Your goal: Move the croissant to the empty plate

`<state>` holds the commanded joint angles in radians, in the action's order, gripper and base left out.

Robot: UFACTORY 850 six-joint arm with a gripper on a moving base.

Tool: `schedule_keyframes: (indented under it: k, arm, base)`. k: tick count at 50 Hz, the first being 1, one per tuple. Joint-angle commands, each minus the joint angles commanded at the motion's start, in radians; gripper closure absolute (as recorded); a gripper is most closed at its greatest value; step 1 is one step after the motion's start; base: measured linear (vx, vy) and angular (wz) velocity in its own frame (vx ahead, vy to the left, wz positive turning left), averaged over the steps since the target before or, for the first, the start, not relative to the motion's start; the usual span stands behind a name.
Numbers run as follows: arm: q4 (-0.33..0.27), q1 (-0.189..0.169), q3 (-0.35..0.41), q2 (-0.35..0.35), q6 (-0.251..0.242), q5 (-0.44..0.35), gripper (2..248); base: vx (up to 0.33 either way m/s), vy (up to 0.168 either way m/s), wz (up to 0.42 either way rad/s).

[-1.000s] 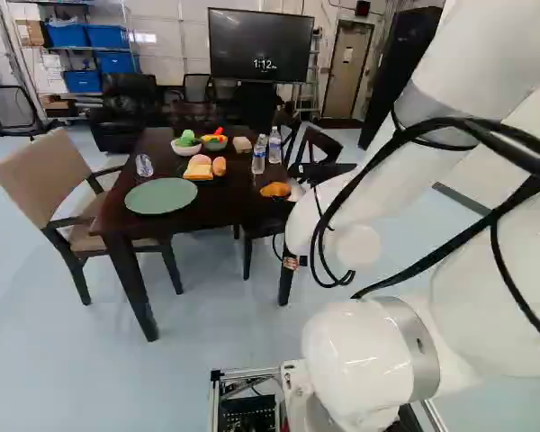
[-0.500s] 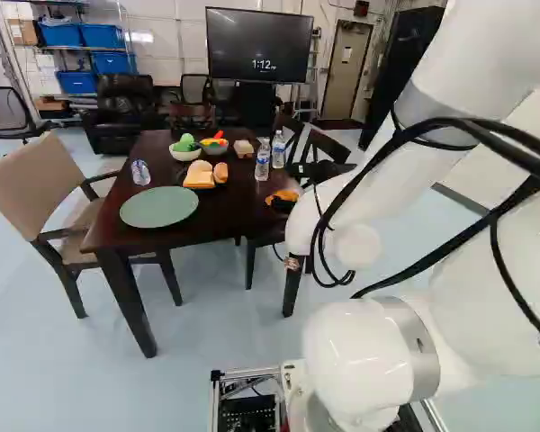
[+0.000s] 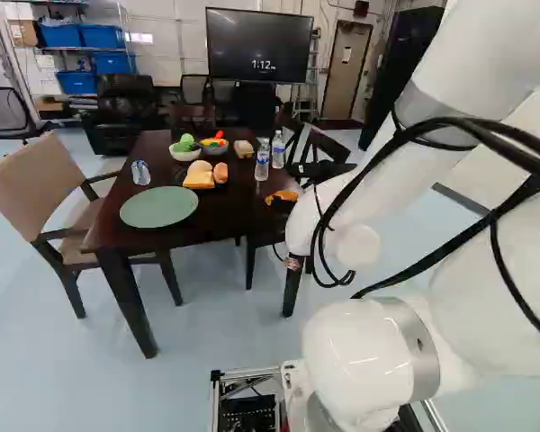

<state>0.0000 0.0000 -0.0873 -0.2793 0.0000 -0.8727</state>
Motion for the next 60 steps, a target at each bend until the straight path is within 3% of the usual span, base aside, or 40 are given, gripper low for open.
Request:
schedule_keyframes:
  k: [19,29,43,60]
  arm:
    - [0.000,0.002,-0.057,0.024,0.000,0.000,3]
    - [0.006,0.023,-0.104,0.048,0.000,0.018,3]
    - [0.029,0.060,-0.168,0.080,0.000,0.076,3]
    - [0.066,0.068,-0.256,0.131,0.000,0.179,3]
  base:
    - [0.000,0.000,0.000]
    - [0.000,0.000,0.000]
    - [0.000,0.000,0.000]
    - [0.000,0.000,0.000]
